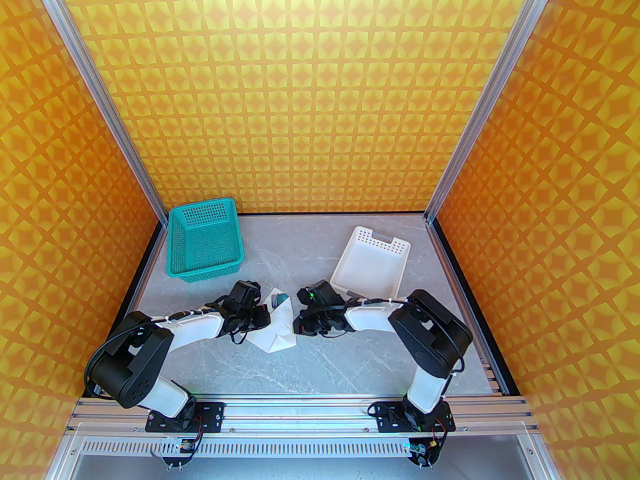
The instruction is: Place the utensils on the paper napkin and roll it up
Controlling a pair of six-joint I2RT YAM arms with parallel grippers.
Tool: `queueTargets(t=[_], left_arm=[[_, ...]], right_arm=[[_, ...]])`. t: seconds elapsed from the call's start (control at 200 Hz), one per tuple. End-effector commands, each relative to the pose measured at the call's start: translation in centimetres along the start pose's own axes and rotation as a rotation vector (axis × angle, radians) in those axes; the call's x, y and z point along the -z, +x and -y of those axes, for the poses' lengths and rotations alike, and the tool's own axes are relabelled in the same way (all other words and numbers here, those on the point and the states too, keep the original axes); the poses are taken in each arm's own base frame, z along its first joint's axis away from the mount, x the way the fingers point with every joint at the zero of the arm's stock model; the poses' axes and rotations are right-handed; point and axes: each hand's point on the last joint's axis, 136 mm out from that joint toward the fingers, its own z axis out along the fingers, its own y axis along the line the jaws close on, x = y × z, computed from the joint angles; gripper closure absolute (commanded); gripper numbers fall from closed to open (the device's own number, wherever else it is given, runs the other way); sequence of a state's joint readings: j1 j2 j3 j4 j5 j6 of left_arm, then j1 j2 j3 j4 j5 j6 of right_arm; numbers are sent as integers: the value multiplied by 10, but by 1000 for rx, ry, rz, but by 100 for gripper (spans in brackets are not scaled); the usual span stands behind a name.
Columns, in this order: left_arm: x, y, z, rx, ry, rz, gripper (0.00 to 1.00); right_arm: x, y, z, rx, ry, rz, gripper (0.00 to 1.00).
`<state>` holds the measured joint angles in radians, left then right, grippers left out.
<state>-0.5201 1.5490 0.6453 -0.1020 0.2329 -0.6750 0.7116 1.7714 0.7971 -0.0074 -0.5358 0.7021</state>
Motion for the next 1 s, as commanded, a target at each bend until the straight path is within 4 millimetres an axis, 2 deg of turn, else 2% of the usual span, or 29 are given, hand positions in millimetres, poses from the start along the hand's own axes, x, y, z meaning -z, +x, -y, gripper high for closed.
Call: queueTargets(t=[0.0, 0.21, 0.435, 0.555, 0.82, 0.995], left_arm=[[0, 7, -11, -7, -56, -17, 100], [0, 6, -10, -10, -55, -18, 100], [0, 5, -9, -11, -55, -17, 100], [0, 4, -9, -13, -54, -15, 100], [1, 5, -9, -12, -55, -16, 100], [0, 5, -10, -11, -55, -16, 100]], right_arm=[[4, 12, -5, -13, -14, -13, 100], [7, 22, -10, -14, -26, -22, 100], [21, 11, -29, 9, -52, 34, 100], [16, 15, -35, 15, -65, 13, 100], [-2, 37, -24, -18, -54, -47, 100], [-2, 48, -14, -36, -25, -65, 100]])
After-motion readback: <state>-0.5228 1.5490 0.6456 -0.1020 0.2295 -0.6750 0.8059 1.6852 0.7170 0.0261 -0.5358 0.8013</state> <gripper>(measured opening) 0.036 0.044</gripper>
